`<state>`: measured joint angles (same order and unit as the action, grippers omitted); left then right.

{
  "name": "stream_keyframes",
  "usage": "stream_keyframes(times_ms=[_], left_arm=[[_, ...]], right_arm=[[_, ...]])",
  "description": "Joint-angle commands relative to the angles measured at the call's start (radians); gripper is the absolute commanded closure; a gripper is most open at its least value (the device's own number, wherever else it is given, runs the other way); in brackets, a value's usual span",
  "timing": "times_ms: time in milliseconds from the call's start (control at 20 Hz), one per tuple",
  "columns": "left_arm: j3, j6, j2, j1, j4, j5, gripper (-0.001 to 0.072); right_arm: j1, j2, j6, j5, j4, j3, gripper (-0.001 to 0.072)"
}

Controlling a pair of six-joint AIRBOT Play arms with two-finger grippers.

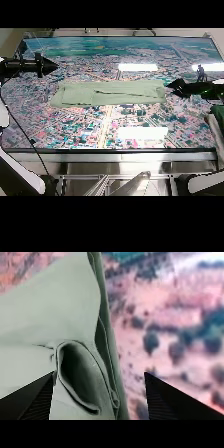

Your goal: Fold the shirts.

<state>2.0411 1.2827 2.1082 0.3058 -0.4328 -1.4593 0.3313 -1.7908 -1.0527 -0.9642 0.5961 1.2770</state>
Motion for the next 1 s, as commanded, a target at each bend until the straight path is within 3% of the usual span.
stream_keyframes(times_ms=[0, 100, 150, 250, 300, 350, 650, 950], left_arm=[[0.0, -0.031, -0.006, -0.102, 0.006, -0.005, 0.0707], [-0.002, -0.058, -0.006, -0.17, -0.001, -0.002, 0.0707], [-0.002, -0.06, -0.006, -0.203, -0.024, 0.005, 0.0707], [-0.011, -0.06, -0.007, -0.278, -0.094, 0.023, 0.0707], [-0.024, -0.06, -0.006, -0.315, -0.119, 0.04, 0.0707], [-0.046, -0.06, -0.006, -0.36, -0.158, 0.077, 0.0707], [-0.111, -0.021, 0.06, -0.55, -0.392, 0.256, 0.0707], [-0.11, 0.009, 0.143, -0.634, -0.394, 0.257, 0.0707]], right_arm=[[-0.046, -0.076, -0.08, -0.036, 0.008, 0.021, 0.0093], [-0.082, -0.109, -0.089, -0.045, 0.003, 0.043, 0.0097], [-0.101, -0.12, -0.089, -0.048, 0.003, 0.057, 0.0167], [-0.134, -0.136, -0.089, -0.047, 0.003, 0.084, 0.0386], [-0.142, -0.138, -0.089, -0.047, 0.003, 0.094, 0.0584], [-0.146, -0.137, -0.089, -0.051, 0.002, 0.1, 0.0694], [-0.131, -0.051, -0.088, -0.172, 0.003, 0.11, 0.0695], [-0.089, 0.123, -0.088, -0.29, 0.002, 0.11, 0.0695]])
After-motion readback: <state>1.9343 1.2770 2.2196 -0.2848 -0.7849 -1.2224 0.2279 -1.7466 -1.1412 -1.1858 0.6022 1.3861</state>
